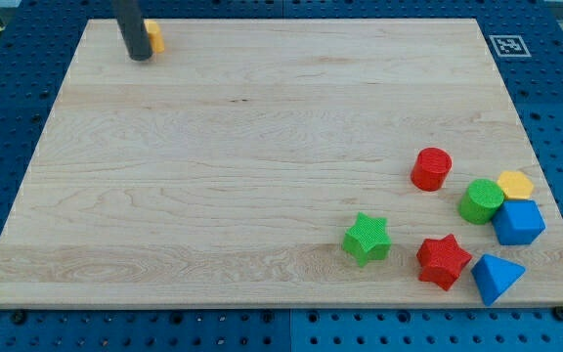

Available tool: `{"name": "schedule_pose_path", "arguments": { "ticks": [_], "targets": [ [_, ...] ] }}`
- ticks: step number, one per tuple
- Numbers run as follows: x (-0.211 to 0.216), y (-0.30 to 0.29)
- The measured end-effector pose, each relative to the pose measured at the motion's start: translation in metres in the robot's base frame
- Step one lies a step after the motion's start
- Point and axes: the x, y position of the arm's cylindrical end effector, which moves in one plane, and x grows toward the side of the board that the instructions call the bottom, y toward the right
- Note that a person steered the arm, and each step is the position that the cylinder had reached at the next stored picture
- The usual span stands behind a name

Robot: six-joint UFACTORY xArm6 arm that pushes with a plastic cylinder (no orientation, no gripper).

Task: Move your arm to the top side of the green star

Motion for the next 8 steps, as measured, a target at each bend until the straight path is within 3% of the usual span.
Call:
{"name": "schedule_pose_path", "arguments": {
  "ticks": [3,5,8],
  "targets": [
    [0.012,0.013],
    [0.059,0.09],
    [0.078,0.108]
  ]
}}
